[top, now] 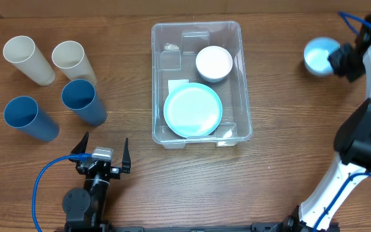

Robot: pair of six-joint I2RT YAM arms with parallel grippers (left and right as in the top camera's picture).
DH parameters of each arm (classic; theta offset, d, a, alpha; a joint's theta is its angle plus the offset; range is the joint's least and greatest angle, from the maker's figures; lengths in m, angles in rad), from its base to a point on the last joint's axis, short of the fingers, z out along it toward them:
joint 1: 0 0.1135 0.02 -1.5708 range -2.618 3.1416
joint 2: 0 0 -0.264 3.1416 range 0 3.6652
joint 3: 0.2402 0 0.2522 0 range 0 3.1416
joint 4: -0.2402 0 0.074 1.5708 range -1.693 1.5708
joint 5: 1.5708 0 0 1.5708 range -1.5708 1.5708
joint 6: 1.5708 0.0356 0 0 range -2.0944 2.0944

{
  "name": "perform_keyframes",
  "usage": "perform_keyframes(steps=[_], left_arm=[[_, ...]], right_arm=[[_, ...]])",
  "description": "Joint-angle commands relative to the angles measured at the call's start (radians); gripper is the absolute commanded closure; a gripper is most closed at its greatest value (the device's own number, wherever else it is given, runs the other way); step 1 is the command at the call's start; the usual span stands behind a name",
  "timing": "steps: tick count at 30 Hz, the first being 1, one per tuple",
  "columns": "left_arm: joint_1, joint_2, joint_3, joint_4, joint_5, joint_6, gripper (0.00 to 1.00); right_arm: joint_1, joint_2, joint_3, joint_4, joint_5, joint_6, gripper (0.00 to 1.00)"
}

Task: Pack container
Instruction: 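Carry the light-blue bowl into the bin onto the pink bowl, then open the right gripper and withdraw it to the right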

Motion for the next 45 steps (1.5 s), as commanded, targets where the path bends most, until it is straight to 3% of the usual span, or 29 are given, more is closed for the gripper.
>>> perform_keyframes(steps=[1,6,13,25,26,28,30,38,45], left_arm=[[0.005,-0.010,-0.003,-0.001,0.008,0.018,0.00],[0.005,-0.010,-0.003,-0.001,0.008,0.018,0.00],[0.005,-0.010,-0.003,-0.001,0.008,0.018,0.00],[0.005,-0.010,-0.003,-0.001,0.008,0.018,0.00],[0.005,-0.010,-0.003,-0.001,0.008,0.018,0.00],[0.005,-0.010,-0.003,-0.001,0.008,0.018,0.00],[0.005,-0.010,-0.003,-0.001,0.008,0.018,0.00],[0.005,-0.010,-0.003,-0.001,0.008,0.018,0.00],[0.005,-0.010,-0.003,-0.001,0.008,0.018,0.00]], right_arm=[[0.125,-0.215,0.085,-0.005,-0.001,-0.085,0.96],[0.340,-0.323,0.085,-0.010,0.005,-0.111,0.96],[0.606,-0.288,0.023,0.037,0.101,-0.103,0.96],[0.678,-0.089,0.023,0.043,0.190,-0.050,0.96],[0.678,-0.089,0.023,0.042,0.195,-0.050,0.86],[0.678,-0.089,0.023,0.042,0.195,-0.050,0.55],[0.678,-0.089,0.023,0.040,0.195,-0.050,0.45],[0.682,-0.091,0.031,0.031,0.183,-0.092,0.45],[0.585,-0.182,0.207,-0.085,0.182,-0.026,0.36]])
